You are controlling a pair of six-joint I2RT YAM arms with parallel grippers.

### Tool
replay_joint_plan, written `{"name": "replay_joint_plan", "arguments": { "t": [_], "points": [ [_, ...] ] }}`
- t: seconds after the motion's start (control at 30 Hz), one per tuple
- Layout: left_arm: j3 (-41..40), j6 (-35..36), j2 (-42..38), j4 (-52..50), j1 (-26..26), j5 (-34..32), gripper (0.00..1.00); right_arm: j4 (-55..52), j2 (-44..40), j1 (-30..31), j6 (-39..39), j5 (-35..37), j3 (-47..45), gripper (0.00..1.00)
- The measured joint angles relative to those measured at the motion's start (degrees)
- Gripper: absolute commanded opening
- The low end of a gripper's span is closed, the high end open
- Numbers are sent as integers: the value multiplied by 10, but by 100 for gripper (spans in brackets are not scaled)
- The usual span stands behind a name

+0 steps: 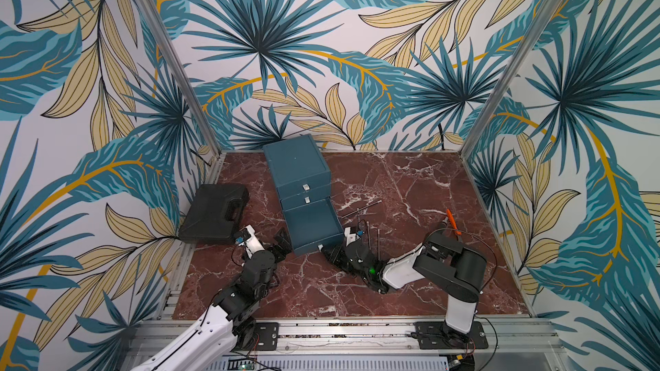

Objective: Please place the pencils in the drawer according to their color
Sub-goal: Open the drawer in the storage box, then pick up the pencil from the center of the board.

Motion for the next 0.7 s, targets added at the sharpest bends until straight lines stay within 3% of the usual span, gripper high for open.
{"name": "replay_joint_plan", "arguments": {
  "t": [0.23,0.5,0.7],
  "points": [
    [0,0,-13,-10,0,9,100,-187,-108,1,-43,14,17,47],
    [14,10,-13,-26,0,13,100,-535,-241,2,-124,115,177,53],
    [20,22,-13,-26,0,20,100,-693,-253,-41,-173,180,262,58]
  ]
}}
